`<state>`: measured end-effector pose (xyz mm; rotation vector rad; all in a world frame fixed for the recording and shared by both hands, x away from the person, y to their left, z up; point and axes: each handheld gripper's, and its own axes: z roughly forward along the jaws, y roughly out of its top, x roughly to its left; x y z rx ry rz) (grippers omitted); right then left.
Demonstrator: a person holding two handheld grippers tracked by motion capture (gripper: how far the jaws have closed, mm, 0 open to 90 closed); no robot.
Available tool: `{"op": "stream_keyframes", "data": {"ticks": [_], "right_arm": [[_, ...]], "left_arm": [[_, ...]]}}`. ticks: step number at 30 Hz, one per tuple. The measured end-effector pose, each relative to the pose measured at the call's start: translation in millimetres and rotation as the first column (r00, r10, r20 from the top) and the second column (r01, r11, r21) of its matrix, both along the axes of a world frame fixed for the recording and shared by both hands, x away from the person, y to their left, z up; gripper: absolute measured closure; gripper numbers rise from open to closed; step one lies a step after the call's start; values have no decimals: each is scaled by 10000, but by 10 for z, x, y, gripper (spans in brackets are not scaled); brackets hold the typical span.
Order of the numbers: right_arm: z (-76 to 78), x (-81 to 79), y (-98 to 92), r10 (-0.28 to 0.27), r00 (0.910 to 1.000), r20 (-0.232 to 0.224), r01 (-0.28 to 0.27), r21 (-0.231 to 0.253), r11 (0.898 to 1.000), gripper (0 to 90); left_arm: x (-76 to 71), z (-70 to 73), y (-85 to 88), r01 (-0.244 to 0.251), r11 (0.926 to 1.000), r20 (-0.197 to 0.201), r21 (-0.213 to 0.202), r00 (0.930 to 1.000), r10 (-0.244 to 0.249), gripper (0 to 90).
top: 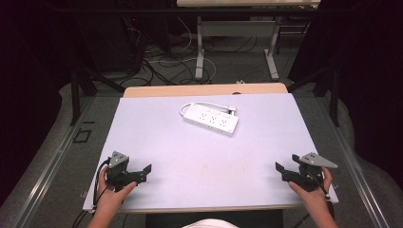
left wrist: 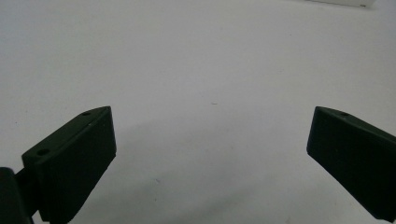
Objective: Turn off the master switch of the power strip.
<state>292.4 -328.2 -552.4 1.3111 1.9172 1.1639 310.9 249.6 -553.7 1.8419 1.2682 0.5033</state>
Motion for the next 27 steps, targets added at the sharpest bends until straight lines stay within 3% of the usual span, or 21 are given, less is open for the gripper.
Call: {"op": "stream_keyframes", "data": {"ticks": [11, 18, 21, 23, 27], "right_arm": [[-54, -18, 47, 145, 9999, 38, -144, -249, 9996, 214], [-62, -39, 50, 169, 9999, 35, -168, -294, 9994, 210], [-62, -47, 49, 123, 9998, 150, -118, -323, 9994, 210], [-68, -45, 46, 67, 9999, 159, -61, -371, 9993, 210], [-79, -33, 32, 175, 9998, 104, -171, -386, 9991, 210]], "left_arm": [[-19, 25, -40, 142, 9994, 120, 302, 9998, -146, 52], [-66, 62, -56, 266, 9984, 289, 503, 9992, -280, 156], [-78, 84, -59, 300, 9971, 407, 696, 9986, -329, 159], [-90, 92, -72, 278, 9981, 423, 551, 9987, -301, 164], [-95, 99, -81, 307, 9974, 398, 655, 9986, -334, 173]]}}
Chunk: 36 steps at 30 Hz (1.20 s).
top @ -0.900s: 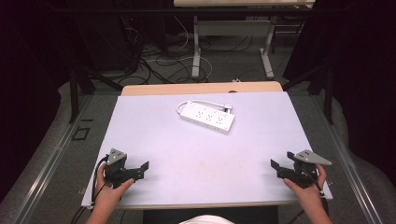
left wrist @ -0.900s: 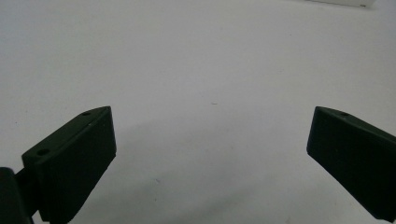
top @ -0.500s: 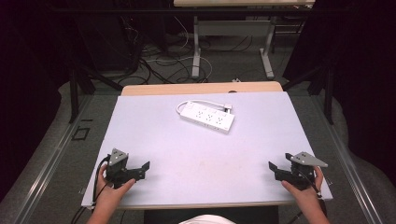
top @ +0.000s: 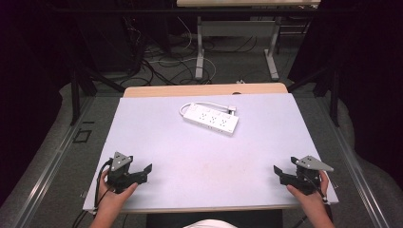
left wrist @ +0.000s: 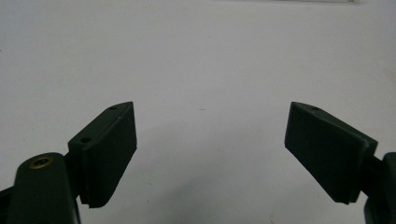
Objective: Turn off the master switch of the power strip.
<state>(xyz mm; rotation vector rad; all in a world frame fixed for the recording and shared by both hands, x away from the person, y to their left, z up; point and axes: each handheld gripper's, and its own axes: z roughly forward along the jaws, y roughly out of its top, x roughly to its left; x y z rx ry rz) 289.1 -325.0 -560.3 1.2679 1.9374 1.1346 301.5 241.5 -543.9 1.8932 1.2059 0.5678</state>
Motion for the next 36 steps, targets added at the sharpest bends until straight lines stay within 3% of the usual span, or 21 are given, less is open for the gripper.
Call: {"op": "stream_keyframes", "data": {"ticks": [1, 8, 11, 13, 24, 36], "right_arm": [[-2, -3, 6, -125, 9999, 12, 125, 68, 9999, 210], [1, -1, -6, -38, 9999, -102, 37, -103, 9999, 210], [-11, -1, -1, -72, 10000, -68, 72, 87, 9999, 210], [-11, -2, -2, -89, 9999, -60, 89, 121, 9999, 210], [-16, -1, 2, -102, 9999, -88, 104, 153, 9998, 210], [-19, 1, 2, -160, 9998, -126, 162, 104, 9998, 210]], "left_arm": [[4, 6, 6, 52, 9998, 7, 167, 10000, -52, 186], [12, -5, -9, 139, 9999, -70, 25, 9999, -139, 230], [17, -7, -16, 228, 9997, -75, 87, 9997, -228, 248], [26, -6, -14, 362, 9991, 42, 221, 9993, -364, 259], [64, 21, -49, 1027, 9947, 79, 84, 9947, -1028, 361], [148, 88, -226, 1228, 9923, -329, 142, 9920, -1223, 356]]}}
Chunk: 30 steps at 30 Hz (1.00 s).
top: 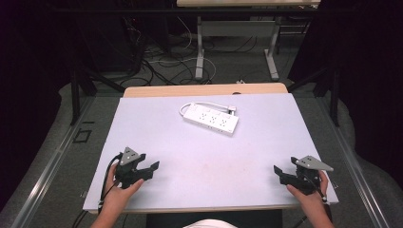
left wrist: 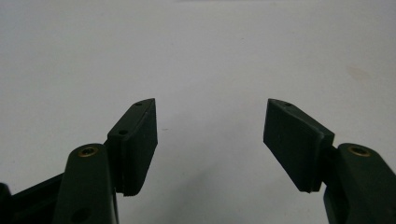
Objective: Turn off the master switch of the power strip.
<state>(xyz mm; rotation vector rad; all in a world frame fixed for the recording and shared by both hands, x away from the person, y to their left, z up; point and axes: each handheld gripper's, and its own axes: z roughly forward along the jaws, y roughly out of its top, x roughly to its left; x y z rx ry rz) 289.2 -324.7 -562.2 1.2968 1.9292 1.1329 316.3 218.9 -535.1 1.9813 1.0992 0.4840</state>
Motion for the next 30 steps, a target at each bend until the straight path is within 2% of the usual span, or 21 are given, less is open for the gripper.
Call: {"op": "stream_keyframes", "data": {"ticks": [10, 15, 16, 20, 21, 25, 27, 28, 29, 30], "right_arm": [[4, -7, -17, -56, 10000, -18, 56, 50, 10000, 210], [-1, -4, -16, -62, 10000, -32, 62, 128, 9999, 210], [-1, -5, -16, -64, 10000, -40, 65, 134, 9999, 210], [-4, -2, -20, -97, 9999, -26, 98, 108, 9999, 210], [-5, -1, -21, -91, 10000, -31, 92, 115, 9999, 210], [-4, -3, -17, -100, 9999, -72, 101, 149, 9998, 210], [-5, -1, -21, -73, 10000, -39, 74, 119, 9999, 210], [1, -6, -27, -71, 9999, -123, 71, 36, 10000, 210], [1, -7, -26, -87, 9999, -125, 88, 75, 9999, 210], [1, -7, -27, -99, 9998, -154, 100, 78, 9999, 210]], "left_arm": [[148, 136, -156, 128, 9999, 36, -63, 9999, -128, 405], [230, 225, -251, 302, 9994, -51, -178, 9995, -303, 442], [248, 245, -267, 346, 9994, -24, -88, 9994, -346, 445], [315, 303, -355, 532, 9980, -98, -343, 9985, -535, 501], [333, 323, -369, 645, 9976, -183, -235, 9977, -650, 503], [399, 355, -487, 702, 9965, -197, -445, 9973, -712, 526], [428, 369, -545, 842, 9959, -301, -332, 9959, -852, 549], [442, 365, -587, 809, 9957, -255, -443, 9963, -821, 553], [460, 374, -610, 907, 9954, -306, -312, 9953, -917, 564], [473, 375, -645, 904, 9951, -329, -388, 9952, -917, 572]]}}
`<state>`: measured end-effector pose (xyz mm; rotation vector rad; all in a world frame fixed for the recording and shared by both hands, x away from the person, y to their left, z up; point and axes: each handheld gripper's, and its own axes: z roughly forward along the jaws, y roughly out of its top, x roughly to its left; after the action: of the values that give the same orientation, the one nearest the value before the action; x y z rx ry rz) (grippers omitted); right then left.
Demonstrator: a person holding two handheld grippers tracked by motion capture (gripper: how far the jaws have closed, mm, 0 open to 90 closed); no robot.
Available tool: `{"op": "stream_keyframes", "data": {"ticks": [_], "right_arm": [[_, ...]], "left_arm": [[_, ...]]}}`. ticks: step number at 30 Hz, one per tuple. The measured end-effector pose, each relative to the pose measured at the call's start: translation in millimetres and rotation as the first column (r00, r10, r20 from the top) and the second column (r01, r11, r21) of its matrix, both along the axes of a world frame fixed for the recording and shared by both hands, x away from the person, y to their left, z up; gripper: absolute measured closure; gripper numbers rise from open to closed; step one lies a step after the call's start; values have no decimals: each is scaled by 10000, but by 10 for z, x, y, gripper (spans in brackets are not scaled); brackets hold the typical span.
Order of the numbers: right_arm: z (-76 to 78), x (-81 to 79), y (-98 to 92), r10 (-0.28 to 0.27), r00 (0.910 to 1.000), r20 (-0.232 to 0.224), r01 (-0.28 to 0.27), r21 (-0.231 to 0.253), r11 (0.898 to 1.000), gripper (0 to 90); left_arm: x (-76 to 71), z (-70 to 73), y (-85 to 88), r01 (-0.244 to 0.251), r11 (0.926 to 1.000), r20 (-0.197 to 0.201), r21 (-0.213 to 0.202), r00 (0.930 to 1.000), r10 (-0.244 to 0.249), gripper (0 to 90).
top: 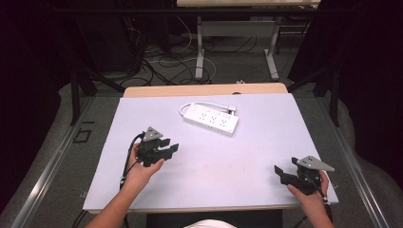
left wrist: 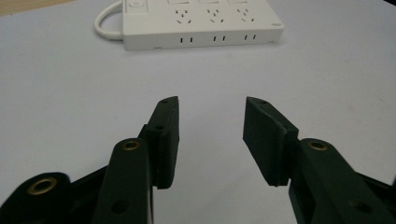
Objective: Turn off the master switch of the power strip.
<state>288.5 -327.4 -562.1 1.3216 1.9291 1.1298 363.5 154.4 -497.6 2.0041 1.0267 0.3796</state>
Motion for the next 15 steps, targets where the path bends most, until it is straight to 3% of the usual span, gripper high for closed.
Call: {"op": "stream_keyframes", "data": {"ticks": [15], "right_arm": [[-10, 7, 4, 11, 9999, 102, -12, 102, 9999, 210]], "left_arm": [[246, 48, -382, 294, 9987, -370, -428, 9988, -309, 652]]}}
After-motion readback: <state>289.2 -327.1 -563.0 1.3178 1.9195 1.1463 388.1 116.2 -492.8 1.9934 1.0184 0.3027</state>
